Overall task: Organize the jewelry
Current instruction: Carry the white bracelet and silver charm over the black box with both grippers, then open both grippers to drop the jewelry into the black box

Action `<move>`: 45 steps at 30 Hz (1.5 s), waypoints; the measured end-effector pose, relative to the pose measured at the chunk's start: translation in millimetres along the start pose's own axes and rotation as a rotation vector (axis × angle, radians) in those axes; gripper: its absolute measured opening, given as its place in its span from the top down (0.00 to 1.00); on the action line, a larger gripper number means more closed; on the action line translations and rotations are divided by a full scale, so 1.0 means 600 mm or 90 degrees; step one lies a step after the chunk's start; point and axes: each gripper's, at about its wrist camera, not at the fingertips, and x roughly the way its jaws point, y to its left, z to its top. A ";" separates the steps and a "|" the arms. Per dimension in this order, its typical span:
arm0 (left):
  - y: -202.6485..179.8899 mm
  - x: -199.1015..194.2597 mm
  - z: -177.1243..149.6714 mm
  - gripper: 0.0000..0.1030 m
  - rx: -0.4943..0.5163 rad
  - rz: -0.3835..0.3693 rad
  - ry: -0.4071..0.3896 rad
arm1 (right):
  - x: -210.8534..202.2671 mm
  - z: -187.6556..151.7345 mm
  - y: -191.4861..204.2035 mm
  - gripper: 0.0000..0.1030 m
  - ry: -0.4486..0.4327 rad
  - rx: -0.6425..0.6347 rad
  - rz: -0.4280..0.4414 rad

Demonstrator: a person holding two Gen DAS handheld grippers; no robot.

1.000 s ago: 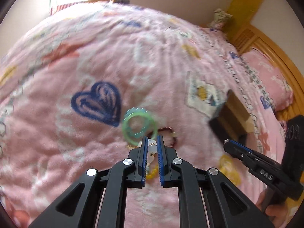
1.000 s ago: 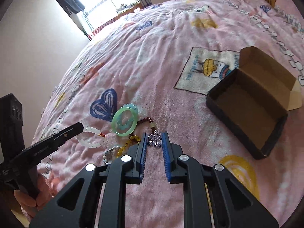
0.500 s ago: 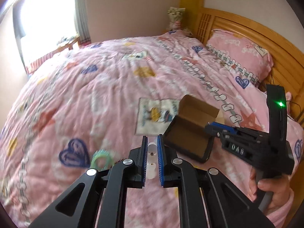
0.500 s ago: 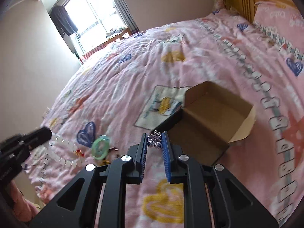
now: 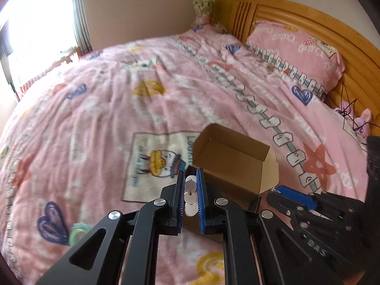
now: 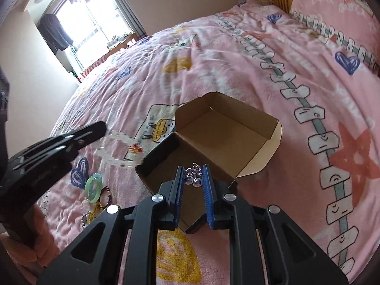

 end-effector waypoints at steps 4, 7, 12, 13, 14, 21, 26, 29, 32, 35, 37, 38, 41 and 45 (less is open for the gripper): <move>0.015 0.038 -0.004 0.89 -0.038 -0.016 0.034 | 0.010 -0.002 0.001 0.84 0.004 0.014 0.021; 0.019 0.053 -0.008 0.89 -0.032 0.006 0.038 | 0.031 -0.005 0.004 0.84 0.016 0.020 0.022; 0.027 0.066 -0.017 0.89 -0.043 0.009 0.052 | 0.070 -0.010 -0.002 0.84 0.045 0.034 0.010; 0.028 0.068 -0.018 0.89 -0.046 0.002 0.053 | 0.074 -0.011 -0.003 0.84 0.048 0.037 0.006; 0.027 0.069 -0.018 0.89 -0.046 0.000 0.053 | 0.078 -0.012 -0.005 0.84 0.051 0.039 0.000; 0.004 0.072 -0.017 0.89 -0.026 -0.010 0.059 | 0.078 -0.014 -0.007 0.83 0.052 0.033 -0.015; 0.000 0.074 -0.017 0.89 -0.033 -0.015 0.073 | 0.061 -0.008 -0.017 0.81 0.037 0.050 -0.011; -0.001 0.070 -0.015 0.89 -0.035 -0.020 0.071 | 0.049 -0.004 -0.025 0.75 0.023 0.063 -0.012; -0.005 0.059 -0.011 0.72 -0.027 -0.003 0.060 | 0.041 -0.001 -0.030 0.74 0.014 0.070 -0.013; -0.002 0.044 -0.011 0.68 -0.028 0.006 0.046 | 0.033 0.001 -0.026 0.74 0.008 0.065 -0.009; 0.009 0.028 -0.013 0.68 -0.029 0.014 0.041 | 0.029 0.002 -0.017 0.74 0.007 0.055 -0.002; 0.020 0.016 -0.017 0.68 -0.027 0.019 0.039 | 0.028 0.003 -0.013 0.74 0.007 0.050 0.002; 0.053 -0.012 -0.039 0.68 -0.020 0.050 0.038 | 0.021 0.002 0.010 0.74 0.006 0.030 0.030; 0.144 -0.069 -0.105 0.68 -0.059 0.084 0.056 | 0.010 0.003 0.055 0.74 -0.004 0.003 0.056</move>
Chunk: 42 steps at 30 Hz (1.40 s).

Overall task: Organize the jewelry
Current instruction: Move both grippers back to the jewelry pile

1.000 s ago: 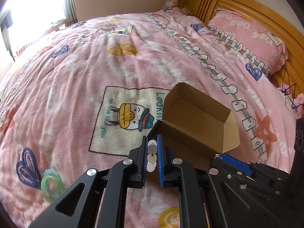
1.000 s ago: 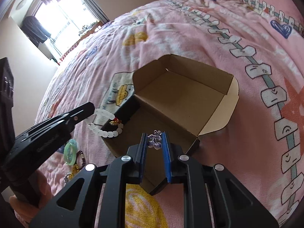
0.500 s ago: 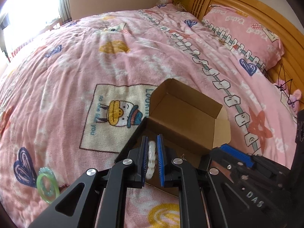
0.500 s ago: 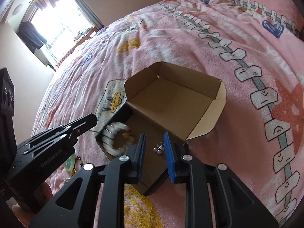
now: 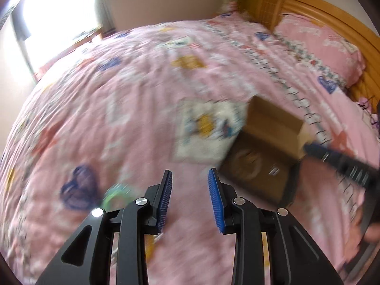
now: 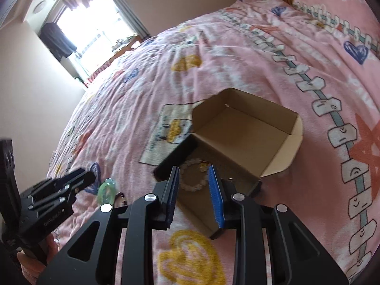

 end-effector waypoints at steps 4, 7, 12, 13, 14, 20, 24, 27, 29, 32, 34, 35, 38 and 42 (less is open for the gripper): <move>0.099 -0.027 -0.065 0.57 -0.072 0.033 0.023 | -0.003 -0.010 0.066 0.73 0.008 -0.052 0.043; 0.149 -0.044 -0.112 0.45 -0.115 0.049 0.018 | 0.009 -0.023 0.120 0.63 0.025 -0.098 0.066; 0.192 -0.029 -0.165 0.45 -0.156 0.047 0.029 | 0.057 -0.053 0.182 0.63 0.067 -0.143 0.076; 0.196 -0.017 -0.174 0.45 -0.161 0.044 0.039 | 0.070 -0.060 0.190 0.63 0.078 -0.149 0.072; 0.198 -0.010 -0.179 0.45 -0.161 0.042 0.045 | 0.083 -0.068 0.197 0.63 0.091 -0.157 0.069; 0.204 0.029 -0.203 0.45 -0.142 0.031 0.083 | 0.151 -0.106 0.228 0.63 0.148 -0.185 0.063; 0.204 0.056 -0.206 0.45 -0.139 0.026 0.106 | 0.184 -0.125 0.230 0.63 0.172 -0.190 0.047; 0.206 0.077 -0.213 0.45 -0.135 0.027 0.127 | 0.211 -0.140 0.231 0.63 0.193 -0.186 0.042; 0.209 0.085 -0.216 0.45 -0.138 0.033 0.133 | 0.222 -0.147 0.233 0.63 0.195 -0.185 0.038; 0.219 0.090 -0.218 0.45 -0.151 0.036 0.131 | 0.235 -0.153 0.232 0.63 0.199 -0.173 0.038; 0.227 0.093 -0.219 0.45 -0.170 0.024 0.126 | 0.240 -0.154 0.228 0.63 0.199 -0.161 0.037; 0.230 0.097 -0.221 0.45 -0.180 0.016 0.126 | 0.243 -0.156 0.225 0.63 0.196 -0.156 0.032; 0.237 0.106 -0.224 0.47 -0.202 0.003 0.129 | 0.252 -0.155 0.216 0.63 0.195 -0.140 0.029; 0.244 0.105 -0.226 0.50 -0.224 -0.008 0.127 | 0.260 -0.152 0.203 0.63 0.195 -0.097 0.067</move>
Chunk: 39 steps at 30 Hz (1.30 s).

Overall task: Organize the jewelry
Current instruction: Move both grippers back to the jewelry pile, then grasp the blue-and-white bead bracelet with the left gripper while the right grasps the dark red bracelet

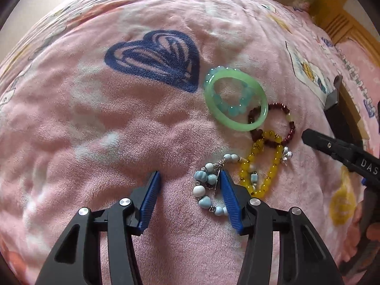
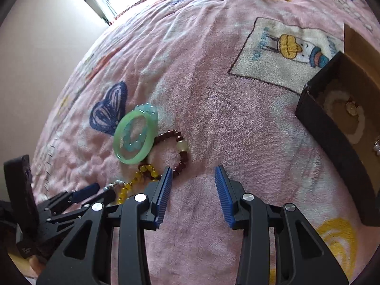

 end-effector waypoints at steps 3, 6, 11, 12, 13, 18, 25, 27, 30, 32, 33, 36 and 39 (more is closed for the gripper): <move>0.012 -0.001 0.003 0.53 -0.019 -0.015 0.002 | -0.001 0.001 0.006 0.63 -0.011 0.001 0.017; 0.010 -0.001 0.002 0.55 -0.019 -0.015 0.002 | 0.006 0.000 0.019 0.63 -0.016 -0.008 0.021; -0.004 0.007 0.001 0.55 0.001 0.008 0.001 | 0.031 -0.008 0.031 0.63 -0.014 -0.023 -0.004; -0.008 0.009 0.001 0.55 0.009 0.017 -0.001 | 0.033 -0.009 0.032 0.63 -0.018 -0.024 -0.007; -0.010 0.011 0.000 0.56 0.013 0.025 -0.003 | 0.034 -0.009 0.033 0.63 -0.020 -0.025 -0.009; -0.014 0.007 0.000 0.79 0.016 0.051 -0.019 | 0.031 -0.010 0.032 0.76 -0.028 -0.025 -0.015; -0.011 0.001 -0.001 0.80 0.007 0.047 -0.023 | 0.035 -0.011 0.032 0.77 -0.025 -0.018 -0.001; -0.014 -0.003 0.000 0.80 0.009 0.046 -0.025 | 0.040 -0.012 0.032 0.77 -0.027 -0.014 -0.004; -0.017 -0.006 0.002 0.82 0.009 0.041 -0.027 | 0.039 -0.013 0.035 0.80 -0.035 -0.020 -0.011; -0.015 -0.011 0.000 0.86 0.008 0.039 -0.030 | 0.035 -0.011 0.033 0.87 -0.039 -0.017 -0.009; -0.015 -0.012 0.000 0.86 0.007 0.036 -0.031 | 0.033 -0.010 0.030 0.88 -0.041 -0.011 -0.003; -0.013 -0.016 0.000 0.87 0.009 0.031 -0.034 | 0.023 -0.006 0.029 0.89 -0.046 -0.009 0.004; -0.011 -0.017 0.001 0.88 0.007 0.028 -0.034 | 0.008 -0.003 0.032 0.89 -0.056 -0.013 0.011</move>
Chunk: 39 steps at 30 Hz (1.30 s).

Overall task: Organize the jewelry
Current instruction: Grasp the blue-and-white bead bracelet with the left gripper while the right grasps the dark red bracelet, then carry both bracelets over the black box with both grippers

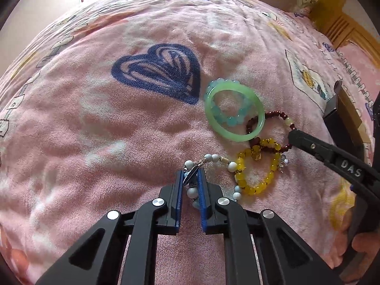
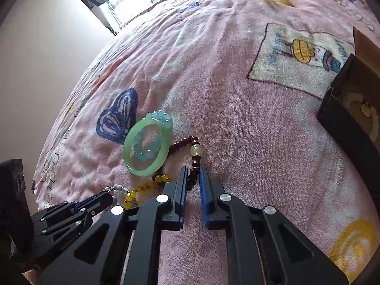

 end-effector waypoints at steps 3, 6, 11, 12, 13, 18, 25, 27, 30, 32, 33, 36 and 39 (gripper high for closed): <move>0.000 -0.002 0.001 0.88 -0.002 -0.001 -0.003 | -0.020 0.005 0.008 0.90 -0.016 -0.008 0.008; -0.002 -0.008 0.005 0.88 -0.001 -0.002 -0.010 | -0.042 0.011 0.018 0.90 -0.035 -0.017 0.013; -0.004 -0.021 0.008 0.88 0.002 -0.006 -0.024 | -0.073 0.020 0.024 0.91 -0.060 -0.020 0.020; -0.005 -0.024 0.008 0.88 0.002 -0.006 -0.026 | -0.079 0.022 0.025 0.91 -0.064 -0.020 0.021; -0.005 -0.026 0.008 0.88 0.002 -0.006 -0.028 | -0.083 0.023 0.025 0.91 -0.068 -0.019 0.021; -0.003 -0.043 0.014 0.88 -0.003 -0.016 -0.042 | -0.115 0.032 0.020 0.91 -0.089 -0.010 0.026; -0.011 -0.073 0.020 0.88 0.004 -0.034 -0.070 | -0.169 0.043 0.014 0.91 -0.119 -0.008 0.026; -0.016 -0.082 0.020 0.88 0.011 -0.037 -0.078 | -0.186 0.045 0.011 0.91 -0.128 -0.008 0.024; -0.025 -0.095 0.022 0.88 0.021 -0.043 -0.090 | -0.214 0.050 0.002 0.91 -0.147 -0.006 0.012; -0.034 -0.104 0.024 0.88 0.032 -0.044 -0.099 | -0.229 0.053 -0.006 0.91 -0.158 -0.002 0.006; -0.040 -0.108 0.024 0.88 0.037 -0.045 -0.104 | -0.239 0.055 -0.012 0.91 -0.163 0.002 0.005; -0.056 -0.121 0.026 0.88 0.050 -0.051 -0.112 | -0.261 0.061 -0.026 0.91 -0.177 0.010 0.002; -0.081 -0.143 0.031 0.88 0.076 -0.046 -0.127 | -0.281 0.066 -0.040 0.91 -0.190 0.016 -0.011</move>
